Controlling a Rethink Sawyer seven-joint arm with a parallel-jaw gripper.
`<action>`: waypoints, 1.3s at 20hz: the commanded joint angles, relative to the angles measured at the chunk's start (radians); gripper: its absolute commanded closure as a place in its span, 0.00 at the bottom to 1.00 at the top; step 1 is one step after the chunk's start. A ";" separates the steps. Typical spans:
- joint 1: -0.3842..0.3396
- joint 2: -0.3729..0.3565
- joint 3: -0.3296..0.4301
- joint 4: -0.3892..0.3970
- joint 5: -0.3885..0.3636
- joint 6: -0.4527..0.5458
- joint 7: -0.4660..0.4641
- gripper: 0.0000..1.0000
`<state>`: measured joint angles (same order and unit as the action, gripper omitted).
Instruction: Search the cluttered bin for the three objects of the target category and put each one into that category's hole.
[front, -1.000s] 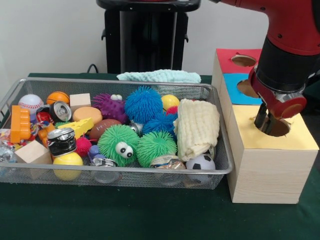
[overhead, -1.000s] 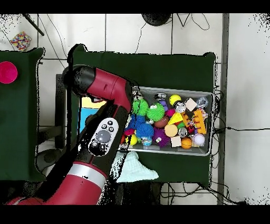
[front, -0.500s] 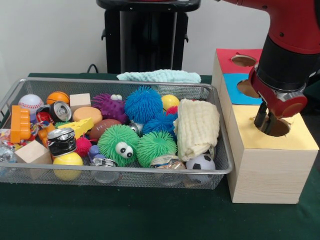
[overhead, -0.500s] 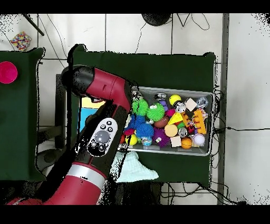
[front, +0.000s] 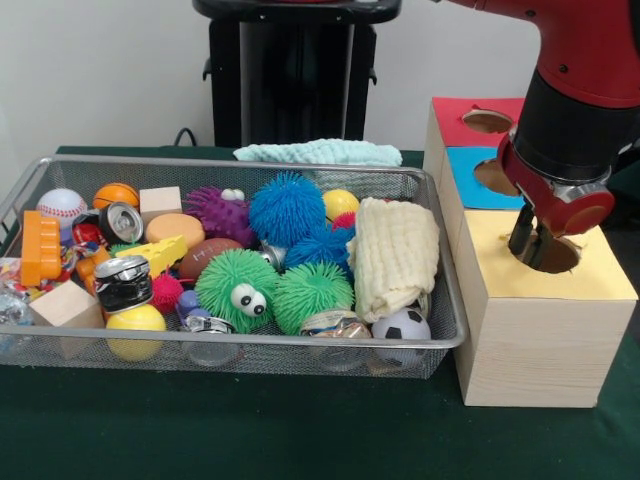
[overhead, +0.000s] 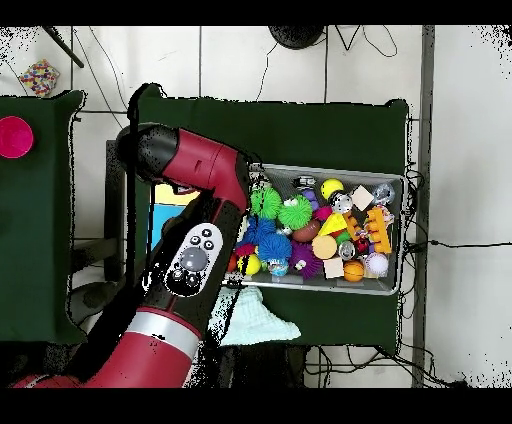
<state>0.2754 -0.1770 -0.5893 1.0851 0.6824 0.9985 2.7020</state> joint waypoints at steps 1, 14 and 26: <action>-0.099 -0.009 0.053 0.114 -0.059 -0.158 0.079 0.00; -0.120 0.009 0.009 -0.016 -0.069 0.009 0.128 0.00; -0.154 -0.015 0.035 -0.055 -0.043 0.109 0.135 0.00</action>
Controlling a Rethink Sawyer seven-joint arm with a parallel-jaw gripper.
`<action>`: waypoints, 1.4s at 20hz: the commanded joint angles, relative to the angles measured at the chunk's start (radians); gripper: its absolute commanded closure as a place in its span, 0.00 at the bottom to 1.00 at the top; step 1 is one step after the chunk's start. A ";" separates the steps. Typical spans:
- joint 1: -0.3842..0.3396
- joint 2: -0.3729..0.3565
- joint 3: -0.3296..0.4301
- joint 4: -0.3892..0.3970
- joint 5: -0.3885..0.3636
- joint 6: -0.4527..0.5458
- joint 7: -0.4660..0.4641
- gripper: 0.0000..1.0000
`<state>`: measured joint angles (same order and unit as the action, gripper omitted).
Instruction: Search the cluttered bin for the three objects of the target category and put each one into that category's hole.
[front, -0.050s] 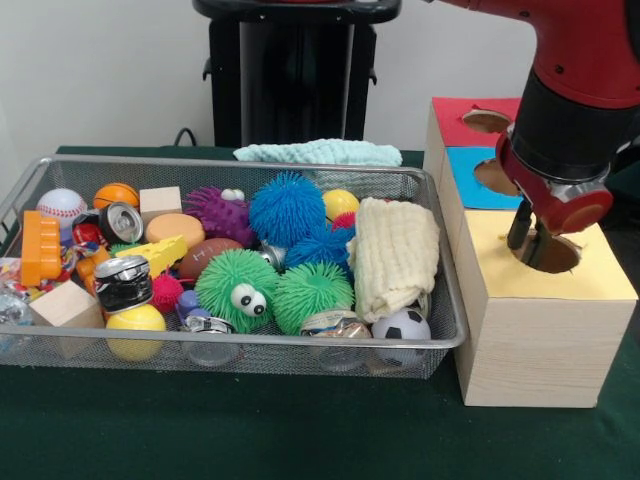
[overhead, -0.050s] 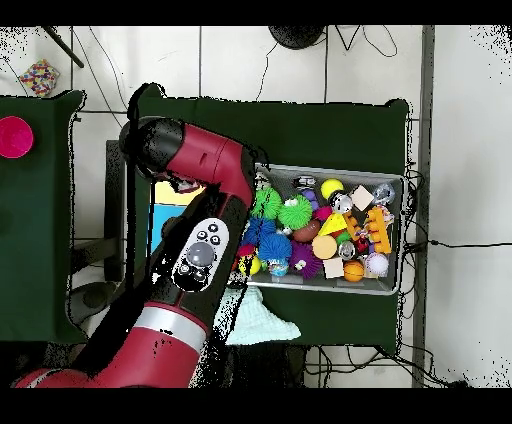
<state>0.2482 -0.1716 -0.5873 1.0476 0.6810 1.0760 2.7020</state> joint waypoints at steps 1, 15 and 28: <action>-0.128 -0.033 0.037 -0.009 -0.038 0.042 0.135 0.00; -0.181 -0.057 -0.016 -0.168 -0.096 0.201 0.111 0.00; -0.337 -0.043 0.037 -0.163 -0.403 0.020 -0.309 0.00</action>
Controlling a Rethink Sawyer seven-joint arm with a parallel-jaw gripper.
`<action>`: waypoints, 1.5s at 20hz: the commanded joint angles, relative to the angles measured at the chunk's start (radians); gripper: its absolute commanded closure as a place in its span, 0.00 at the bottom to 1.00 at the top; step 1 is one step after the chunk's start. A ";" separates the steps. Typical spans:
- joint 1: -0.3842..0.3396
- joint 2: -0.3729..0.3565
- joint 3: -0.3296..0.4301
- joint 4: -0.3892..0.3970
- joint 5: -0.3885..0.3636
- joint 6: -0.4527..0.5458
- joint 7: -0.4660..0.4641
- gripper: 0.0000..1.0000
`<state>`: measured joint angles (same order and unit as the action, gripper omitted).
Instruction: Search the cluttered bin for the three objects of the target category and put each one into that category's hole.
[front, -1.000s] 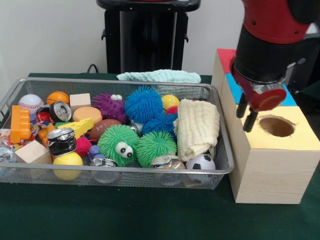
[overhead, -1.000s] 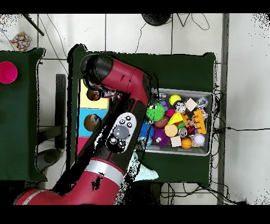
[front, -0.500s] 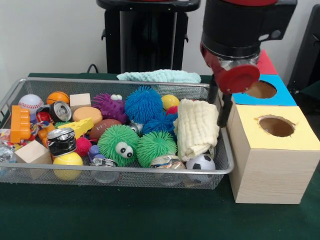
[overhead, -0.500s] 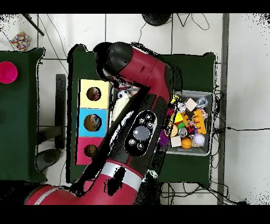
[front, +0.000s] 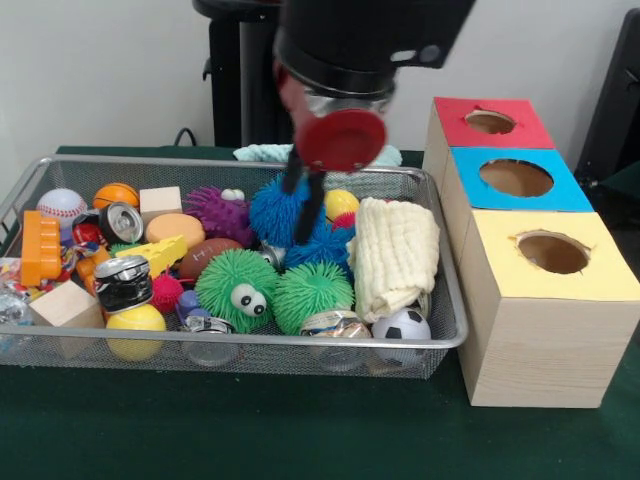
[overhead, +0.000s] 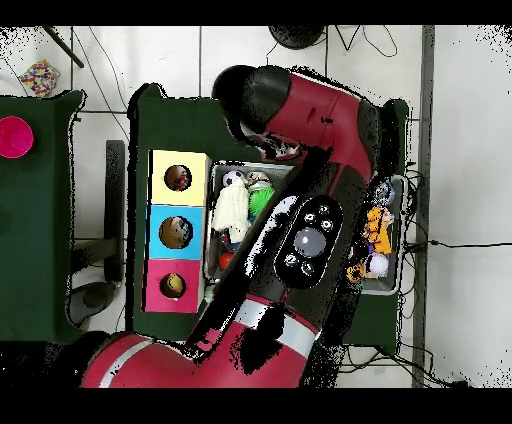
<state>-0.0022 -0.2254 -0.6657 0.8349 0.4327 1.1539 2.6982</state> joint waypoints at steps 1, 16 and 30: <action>-0.101 0.009 0.139 0.059 -0.160 -0.036 -0.326 0.00; -0.187 0.016 0.268 0.079 -0.208 0.009 -0.249 0.00; -0.166 0.005 0.248 0.050 -0.388 -0.109 -0.322 0.00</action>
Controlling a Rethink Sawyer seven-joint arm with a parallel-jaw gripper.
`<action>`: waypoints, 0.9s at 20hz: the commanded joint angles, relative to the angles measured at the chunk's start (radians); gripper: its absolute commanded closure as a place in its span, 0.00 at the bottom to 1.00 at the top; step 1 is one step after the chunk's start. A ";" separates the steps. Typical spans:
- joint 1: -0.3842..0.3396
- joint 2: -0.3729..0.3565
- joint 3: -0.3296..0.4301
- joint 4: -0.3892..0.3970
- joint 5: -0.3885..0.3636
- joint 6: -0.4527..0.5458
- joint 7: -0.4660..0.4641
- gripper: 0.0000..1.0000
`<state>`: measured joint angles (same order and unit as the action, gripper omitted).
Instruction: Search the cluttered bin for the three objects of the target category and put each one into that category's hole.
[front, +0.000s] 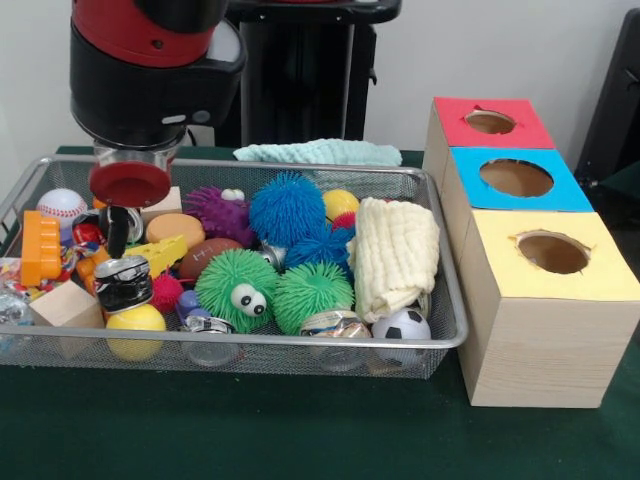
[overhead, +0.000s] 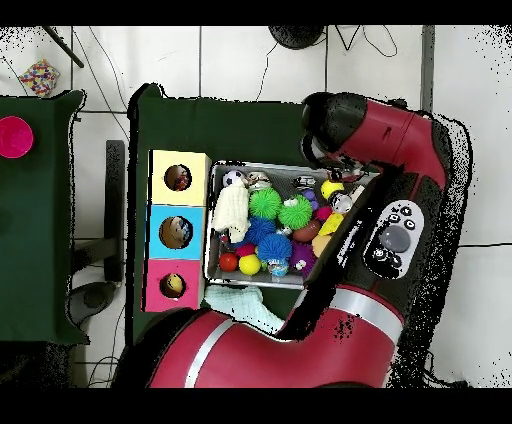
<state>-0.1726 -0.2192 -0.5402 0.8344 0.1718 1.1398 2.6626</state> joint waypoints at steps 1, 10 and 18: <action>0.007 -0.001 0.117 0.040 -0.152 -0.100 -0.307 0.00; 0.000 -0.008 0.154 0.067 -0.249 -0.184 -0.326 0.00; -0.022 -0.009 0.193 0.167 -0.273 -0.267 -0.293 0.00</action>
<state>-0.1648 -0.2228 -0.5174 0.8421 -0.0392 0.9409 2.6252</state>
